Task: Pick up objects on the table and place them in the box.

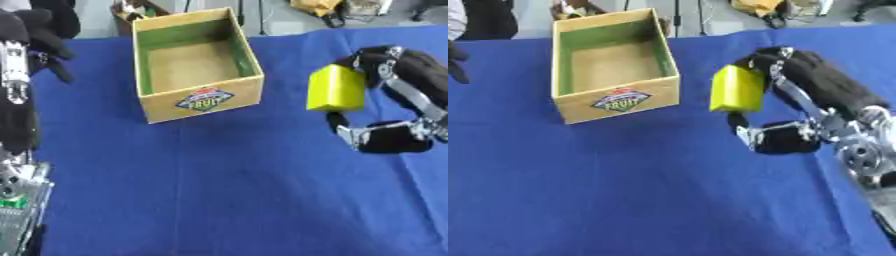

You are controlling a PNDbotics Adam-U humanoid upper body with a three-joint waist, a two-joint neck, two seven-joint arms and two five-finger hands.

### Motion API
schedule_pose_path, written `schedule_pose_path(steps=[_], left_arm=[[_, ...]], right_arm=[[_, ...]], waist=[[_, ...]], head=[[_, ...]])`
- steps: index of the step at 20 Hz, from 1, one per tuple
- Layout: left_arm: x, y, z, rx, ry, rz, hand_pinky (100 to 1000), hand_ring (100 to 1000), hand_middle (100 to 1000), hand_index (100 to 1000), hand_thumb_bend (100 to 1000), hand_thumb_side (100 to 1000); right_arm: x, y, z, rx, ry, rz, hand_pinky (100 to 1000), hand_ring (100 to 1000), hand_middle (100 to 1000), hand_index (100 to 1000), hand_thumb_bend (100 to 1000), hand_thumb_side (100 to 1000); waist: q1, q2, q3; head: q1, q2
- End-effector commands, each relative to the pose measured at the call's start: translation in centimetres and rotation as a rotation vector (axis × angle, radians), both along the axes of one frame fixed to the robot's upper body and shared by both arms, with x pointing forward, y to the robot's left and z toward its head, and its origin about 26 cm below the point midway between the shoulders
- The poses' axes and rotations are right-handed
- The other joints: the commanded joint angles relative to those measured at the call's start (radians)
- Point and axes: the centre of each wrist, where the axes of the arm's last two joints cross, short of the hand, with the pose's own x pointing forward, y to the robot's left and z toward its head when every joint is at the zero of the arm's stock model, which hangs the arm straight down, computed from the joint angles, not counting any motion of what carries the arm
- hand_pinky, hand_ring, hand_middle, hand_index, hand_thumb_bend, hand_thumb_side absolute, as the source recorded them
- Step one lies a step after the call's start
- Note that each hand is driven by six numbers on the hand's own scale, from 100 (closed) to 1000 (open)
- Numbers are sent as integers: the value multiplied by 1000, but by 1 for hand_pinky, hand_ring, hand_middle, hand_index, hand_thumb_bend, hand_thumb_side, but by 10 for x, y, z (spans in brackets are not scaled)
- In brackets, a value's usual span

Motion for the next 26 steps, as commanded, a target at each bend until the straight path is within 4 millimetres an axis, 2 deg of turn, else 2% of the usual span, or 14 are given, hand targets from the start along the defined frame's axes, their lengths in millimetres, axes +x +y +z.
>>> schedule_pose_path(steps=[1, 4, 6, 9, 13, 17, 21, 26], left_arm=[[-4, -1, 7, 26, -27, -10, 294, 469, 447, 683, 100, 848], [-4, -2, 7, 29, -25, -19, 293, 468, 446, 684, 100, 847], [-3, -4, 8, 31, -31, -27, 292, 468, 446, 684, 100, 847], [-3, -7, 11, 36, -40, -43, 291, 467, 446, 684, 100, 847], [-3, -13, 17, 46, -62, -75, 290, 467, 446, 684, 100, 848], [-3, -20, 23, 52, -82, -114, 289, 466, 446, 684, 100, 848], [-3, -26, 26, 53, -95, -143, 289, 466, 446, 684, 100, 847], [-3, -29, 30, 57, -108, -163, 289, 466, 446, 684, 100, 848]], right_arm=[[-8, -4, 30, 35, -48, -12, 601, 571, 194, 263, 100, 187], [-10, 1, 48, 81, -82, -9, 597, 569, 188, 261, 100, 185], [-4, 5, 59, 113, -107, -11, 586, 562, 181, 260, 100, 177], [17, 11, 72, 175, -151, -17, 564, 542, 173, 256, 100, 176], [55, 19, 82, 229, -216, -59, 568, 540, 168, 255, 100, 174], [87, 27, 85, 263, -288, -95, 555, 530, 162, 255, 100, 173], [111, 26, 86, 321, -403, -156, 544, 529, 164, 257, 100, 174], [142, 19, 70, 299, -427, -244, 550, 534, 165, 261, 100, 175]], waist=[[-4, -20, 12], [-7, -10, 30], [-10, 0, 43], [-15, 14, 67], [-17, 38, 111], [-22, 60, 163], [-29, 74, 215], [-37, 86, 260]], head=[[-23, -20], [-45, -32], [-61, -40], [-88, -50], [-142, -68], [-204, -88], [-264, -114], [-313, -133]])
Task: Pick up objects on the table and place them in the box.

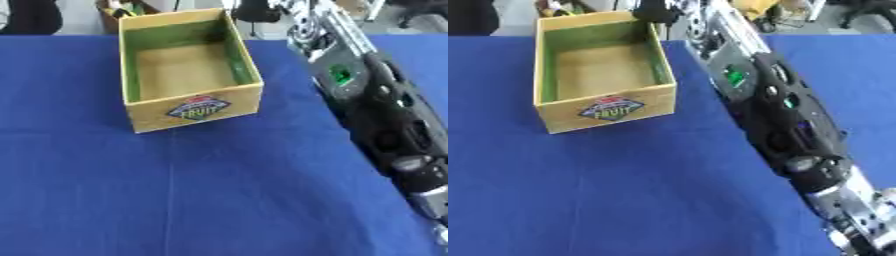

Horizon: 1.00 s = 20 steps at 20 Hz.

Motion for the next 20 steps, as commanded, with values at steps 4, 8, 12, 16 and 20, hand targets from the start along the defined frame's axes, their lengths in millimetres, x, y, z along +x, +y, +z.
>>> schedule_pose_path(steps=[4, 8, 12, 16, 20], left_arm=[[-4, -3, 8, 12, -34, -26, 289, 466, 446, 684, 100, 849], [-4, -5, 10, 18, -41, -32, 289, 466, 446, 684, 100, 849], [-4, -5, 10, 23, -38, -29, 289, 466, 446, 684, 100, 849], [-4, -6, 11, 25, -41, -33, 290, 467, 446, 684, 100, 848], [-4, -6, 11, 24, -41, -34, 291, 467, 446, 684, 100, 848]], right_arm=[[27, -14, -9, -51, 5, -143, 550, 541, 167, 269, 100, 180], [33, -16, -15, -164, -12, -209, 559, 565, 189, 279, 100, 194], [32, -13, -11, -267, -43, -232, 595, 658, 455, 555, 100, 179], [29, -7, -7, -423, -13, -251, 704, 816, 754, 839, 100, 160], [30, -6, -8, -575, 88, -319, 760, 871, 828, 902, 100, 347]], waist=[[0, -14, 20], [-5, -7, 29], [-7, -7, 34], [-9, -9, 31], [-11, -10, 33]], head=[[-40, -38], [-51, -51], [-58, -50], [-62, -50], [-68, -54]])
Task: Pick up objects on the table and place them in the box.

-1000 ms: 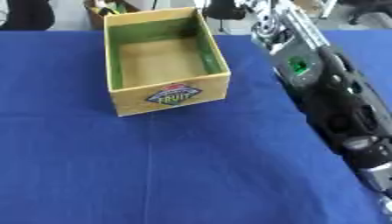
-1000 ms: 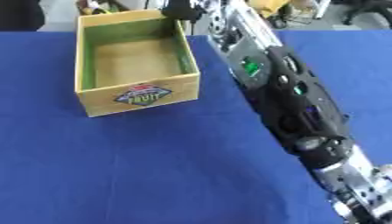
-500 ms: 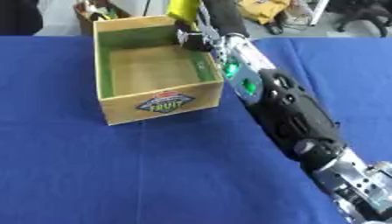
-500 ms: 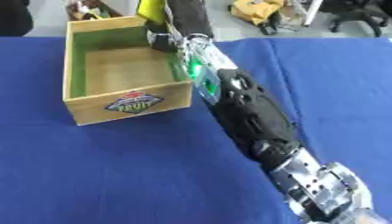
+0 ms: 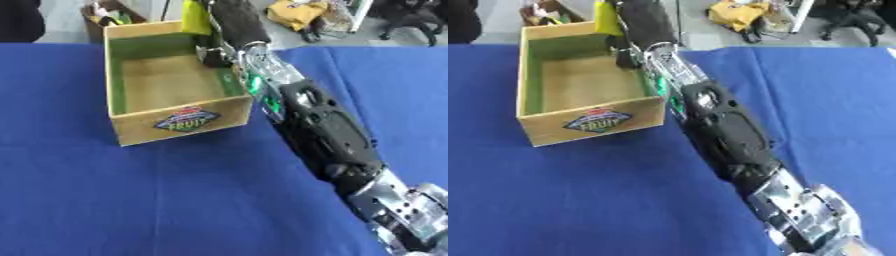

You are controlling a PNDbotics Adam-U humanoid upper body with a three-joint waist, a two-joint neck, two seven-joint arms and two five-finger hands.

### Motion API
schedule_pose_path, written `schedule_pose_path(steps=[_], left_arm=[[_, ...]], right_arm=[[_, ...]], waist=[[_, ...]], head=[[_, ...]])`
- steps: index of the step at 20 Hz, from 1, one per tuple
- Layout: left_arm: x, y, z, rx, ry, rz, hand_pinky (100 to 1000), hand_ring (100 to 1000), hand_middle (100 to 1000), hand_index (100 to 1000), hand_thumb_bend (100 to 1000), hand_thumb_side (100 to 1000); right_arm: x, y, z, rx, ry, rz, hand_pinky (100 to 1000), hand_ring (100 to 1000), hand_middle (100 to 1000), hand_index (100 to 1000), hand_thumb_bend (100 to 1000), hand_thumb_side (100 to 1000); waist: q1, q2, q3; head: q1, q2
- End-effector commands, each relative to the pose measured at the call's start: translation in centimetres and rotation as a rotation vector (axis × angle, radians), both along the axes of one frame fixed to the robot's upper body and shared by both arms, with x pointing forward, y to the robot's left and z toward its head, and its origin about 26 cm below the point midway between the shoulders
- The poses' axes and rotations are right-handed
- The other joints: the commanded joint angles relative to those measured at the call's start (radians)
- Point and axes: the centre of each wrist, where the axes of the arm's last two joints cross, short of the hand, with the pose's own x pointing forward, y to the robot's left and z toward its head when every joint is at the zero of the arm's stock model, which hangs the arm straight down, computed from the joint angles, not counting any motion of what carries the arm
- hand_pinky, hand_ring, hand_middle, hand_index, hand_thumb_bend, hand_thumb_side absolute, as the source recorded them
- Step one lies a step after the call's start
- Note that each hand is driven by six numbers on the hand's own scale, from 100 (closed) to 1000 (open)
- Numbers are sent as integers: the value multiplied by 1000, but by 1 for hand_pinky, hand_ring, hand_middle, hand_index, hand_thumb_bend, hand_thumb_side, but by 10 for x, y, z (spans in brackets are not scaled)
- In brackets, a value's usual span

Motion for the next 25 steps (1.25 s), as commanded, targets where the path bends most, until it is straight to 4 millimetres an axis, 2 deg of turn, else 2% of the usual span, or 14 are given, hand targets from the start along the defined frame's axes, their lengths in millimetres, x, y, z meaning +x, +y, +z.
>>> schedule_pose_path(steps=[1, 2, 3, 5, 6, 9, 13, 14, 16, 19, 20, 23, 25], left_arm=[[-4, -1, 7, 2, -31, -8, 292, 467, 446, 684, 100, 847], [-4, -1, 7, 1, -31, -8, 292, 467, 446, 684, 100, 847], [-4, -1, 7, 1, -31, -8, 292, 467, 446, 684, 100, 847], [-4, -2, 7, 1, -29, -9, 292, 467, 446, 684, 100, 846], [-4, -2, 7, 1, -28, -9, 292, 467, 446, 684, 100, 846], [-4, -1, 6, 1, -22, -8, 292, 467, 446, 684, 100, 846], [-4, 0, 5, 3, -18, -4, 293, 467, 447, 683, 100, 847], [-4, 0, 4, 3, -16, -1, 295, 468, 447, 683, 100, 847], [-4, 3, 3, 1, -11, 8, 296, 468, 448, 683, 100, 846], [-4, 6, 1, -7, -4, 25, 298, 469, 448, 683, 100, 845], [-3, 6, 0, -8, -2, 28, 299, 469, 449, 683, 100, 845], [-3, 8, -1, -13, 3, 38, 300, 470, 449, 683, 100, 845], [-3, 10, -3, -17, 7, 45, 301, 470, 450, 683, 100, 844]], right_arm=[[-6, 2, 18, -101, 18, -52, 773, 886, 846, 918, 100, 460], [-7, 2, 18, -118, 32, -59, 777, 891, 855, 927, 100, 503], [-7, 3, 20, -127, 41, -63, 783, 901, 867, 944, 168, 602], [-10, 5, 24, -121, 53, -48, 790, 916, 885, 967, 387, 739], [-13, 7, 28, -103, 48, -33, 786, 910, 875, 962, 406, 782], [-21, 12, 38, -27, 6, 31, 775, 898, 853, 951, 368, 763], [-38, 20, 52, 87, -107, 134, 749, 872, 815, 917, 236, 704], [-44, 21, 55, 119, -138, 166, 739, 856, 796, 895, 118, 643], [-64, 20, 62, 200, -193, 253, 731, 842, 779, 876, 100, 609], [-108, 14, 70, 324, -222, 394, 712, 814, 744, 852, 100, 595], [-124, 10, 72, 359, -221, 433, 702, 799, 730, 842, 100, 558], [-167, -2, 67, 437, -197, 522, 687, 782, 709, 833, 100, 528], [-188, -10, 60, 471, -166, 552, 667, 762, 687, 824, 100, 508]], waist=[[3, -27, 1], [3, -27, 0], [3, -27, -2], [3, -28, -5], [4, -29, -6], [6, -32, -10], [10, -42, -20], [11, -46, -24], [12, -56, -36], [13, -68, -58], [14, -71, -65], [17, -83, -86], [20, -91, -98]], head=[[-7, -15], [-6, -15], [-5, -15], [-5, -14], [-5, -14], [-2, -12], [5, -4], [11, 1], [31, 11], [73, 24], [86, 28], [122, 38], [140, 44]])
